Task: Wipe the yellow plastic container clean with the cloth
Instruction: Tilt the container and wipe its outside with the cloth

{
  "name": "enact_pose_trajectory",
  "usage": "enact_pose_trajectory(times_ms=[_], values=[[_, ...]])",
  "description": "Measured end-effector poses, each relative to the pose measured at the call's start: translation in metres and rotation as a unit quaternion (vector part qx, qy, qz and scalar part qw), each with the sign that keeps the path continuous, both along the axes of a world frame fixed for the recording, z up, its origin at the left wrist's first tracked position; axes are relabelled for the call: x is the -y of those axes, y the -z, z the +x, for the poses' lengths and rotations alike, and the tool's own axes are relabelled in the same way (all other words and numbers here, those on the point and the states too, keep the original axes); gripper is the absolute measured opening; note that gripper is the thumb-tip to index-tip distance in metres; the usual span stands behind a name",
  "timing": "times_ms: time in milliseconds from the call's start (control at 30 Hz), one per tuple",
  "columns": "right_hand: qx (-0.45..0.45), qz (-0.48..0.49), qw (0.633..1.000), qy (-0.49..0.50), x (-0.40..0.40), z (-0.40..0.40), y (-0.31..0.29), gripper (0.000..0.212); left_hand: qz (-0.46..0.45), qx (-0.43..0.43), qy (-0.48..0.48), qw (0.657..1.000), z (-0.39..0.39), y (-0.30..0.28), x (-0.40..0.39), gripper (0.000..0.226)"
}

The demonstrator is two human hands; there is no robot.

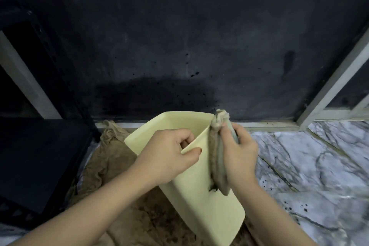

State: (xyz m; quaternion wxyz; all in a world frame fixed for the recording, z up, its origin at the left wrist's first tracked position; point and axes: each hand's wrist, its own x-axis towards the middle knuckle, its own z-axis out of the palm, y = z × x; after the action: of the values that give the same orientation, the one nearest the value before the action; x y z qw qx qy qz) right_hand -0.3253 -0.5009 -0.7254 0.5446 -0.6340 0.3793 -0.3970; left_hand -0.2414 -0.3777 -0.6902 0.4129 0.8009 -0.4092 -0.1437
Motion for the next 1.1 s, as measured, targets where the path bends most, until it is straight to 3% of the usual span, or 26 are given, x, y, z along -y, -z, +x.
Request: enact_pose_trajectory(times_ms=[100,200,467,700,833,1000,1100], values=[[-0.050,0.123,0.990,-0.035,0.028,0.000,-0.025,0.029,0.032,0.002,0.063,0.998,0.002,-0.007,0.007,0.018],[-0.111,0.166,0.974,-0.111,0.044,-0.008,-0.037,0.026,0.047,0.015,0.110,0.993,-0.001,-0.010,0.008,0.022],[-0.199,-0.005,0.975,-0.097,0.031,-0.048,-0.037,0.022,-0.045,0.052,0.120,0.990,-0.011,-0.004,-0.004,0.025],[-0.161,-0.004,0.984,-0.073,0.010,-0.073,-0.030,0.011,-0.077,0.159,0.095,0.980,-0.020,0.013,-0.026,0.042],[-0.156,-0.016,0.986,-0.063,-0.001,-0.081,-0.026,0.009,-0.053,0.200,0.028,0.978,-0.022,0.014,-0.049,0.061],[-0.153,-0.026,0.986,-0.057,-0.012,-0.090,-0.024,0.006,0.085,0.071,-0.124,0.986,-0.040,0.007,-0.072,0.099],[-0.156,-0.035,0.985,-0.060,-0.018,-0.095,-0.023,0.002,0.158,0.017,-0.131,0.979,-0.047,0.004,-0.075,0.079]])
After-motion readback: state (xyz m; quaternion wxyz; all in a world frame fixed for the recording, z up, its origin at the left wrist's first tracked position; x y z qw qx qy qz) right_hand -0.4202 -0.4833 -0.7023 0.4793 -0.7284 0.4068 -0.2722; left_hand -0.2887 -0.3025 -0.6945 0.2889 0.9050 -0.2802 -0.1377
